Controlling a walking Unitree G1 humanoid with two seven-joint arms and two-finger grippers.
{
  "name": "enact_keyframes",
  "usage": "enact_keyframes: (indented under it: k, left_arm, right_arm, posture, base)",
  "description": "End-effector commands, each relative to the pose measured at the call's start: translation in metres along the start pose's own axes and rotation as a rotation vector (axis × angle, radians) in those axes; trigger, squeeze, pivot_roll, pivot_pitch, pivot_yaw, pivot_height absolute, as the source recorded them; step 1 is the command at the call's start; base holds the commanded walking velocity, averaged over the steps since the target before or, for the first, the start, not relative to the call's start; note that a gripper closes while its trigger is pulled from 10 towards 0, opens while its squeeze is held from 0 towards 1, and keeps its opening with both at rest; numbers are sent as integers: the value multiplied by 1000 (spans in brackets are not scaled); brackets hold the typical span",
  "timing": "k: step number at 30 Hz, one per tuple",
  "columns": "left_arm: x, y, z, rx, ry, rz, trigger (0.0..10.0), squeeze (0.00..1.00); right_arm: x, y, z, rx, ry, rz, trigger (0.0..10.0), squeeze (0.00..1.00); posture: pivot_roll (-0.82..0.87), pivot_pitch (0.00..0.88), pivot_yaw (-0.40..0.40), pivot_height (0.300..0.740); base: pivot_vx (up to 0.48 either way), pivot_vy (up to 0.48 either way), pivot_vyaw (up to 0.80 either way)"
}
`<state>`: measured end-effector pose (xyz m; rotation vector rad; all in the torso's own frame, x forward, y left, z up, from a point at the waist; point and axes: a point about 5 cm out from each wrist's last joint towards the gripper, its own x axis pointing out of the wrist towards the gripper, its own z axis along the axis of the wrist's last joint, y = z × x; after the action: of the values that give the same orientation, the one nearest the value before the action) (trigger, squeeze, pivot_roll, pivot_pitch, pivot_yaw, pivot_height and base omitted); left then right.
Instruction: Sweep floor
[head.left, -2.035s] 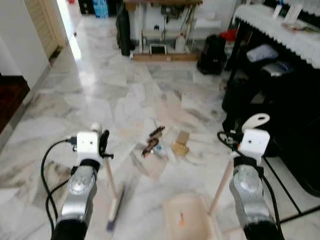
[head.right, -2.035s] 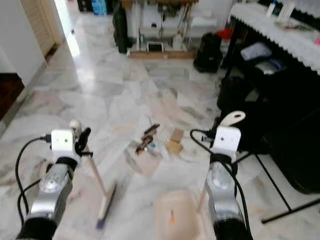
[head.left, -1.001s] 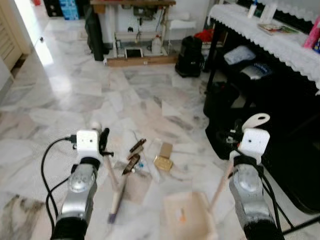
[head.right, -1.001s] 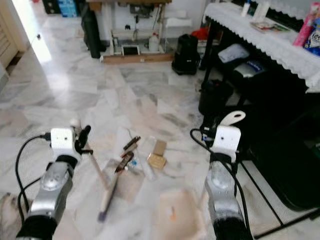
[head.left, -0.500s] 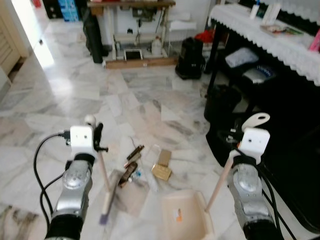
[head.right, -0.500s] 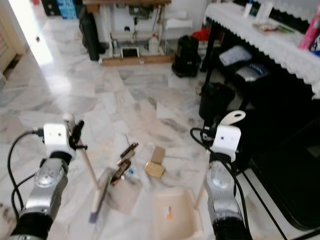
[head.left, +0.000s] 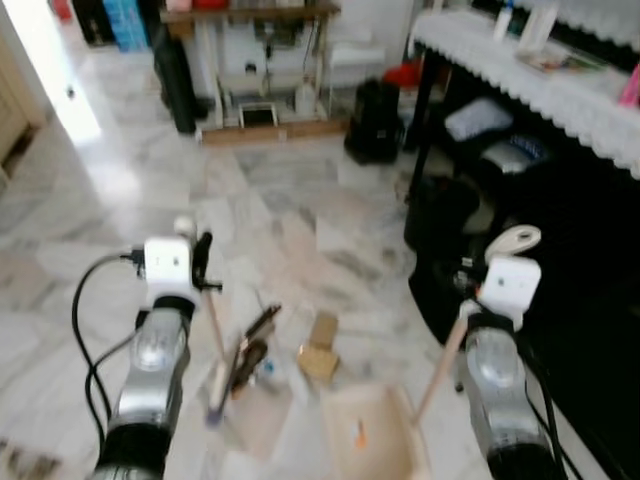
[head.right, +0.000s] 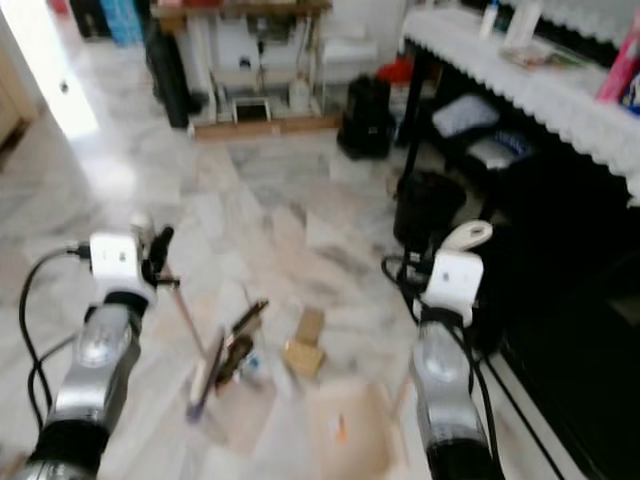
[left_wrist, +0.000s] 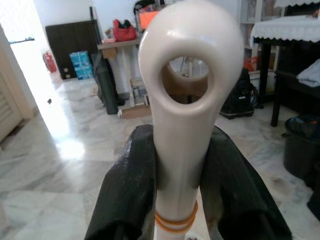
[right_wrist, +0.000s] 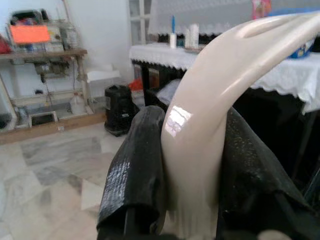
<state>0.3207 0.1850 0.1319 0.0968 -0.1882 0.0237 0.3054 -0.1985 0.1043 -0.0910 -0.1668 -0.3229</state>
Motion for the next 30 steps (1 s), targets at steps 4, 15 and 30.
enact_keyframes:
  k: [4, 15, 30]
  left_arm:
    - [5, 0, 15, 6, -70, -9, 10000, 0]
    - [4, 0, 13, 8, -61, -10, 10000, 0]
    - [1, 2, 12, 15, -55, -9, 10000, 0]
  right_arm:
    - [6, 1, 12, 5, -50, -3, 10000, 0]
    - [6, 0, 11, 2, -45, -4, 10000, 0]
    - [6, 1, 9, 2, -40, -1, 10000, 0]
  posture:
    - [-34, 0, -1, 740]
    - [-33, 0, -2, 740]
    - [-29, 0, -1, 740]
  base:
    - [352, 0, 0]
    - [351, 0, 0]
    - [351, 0, 0]
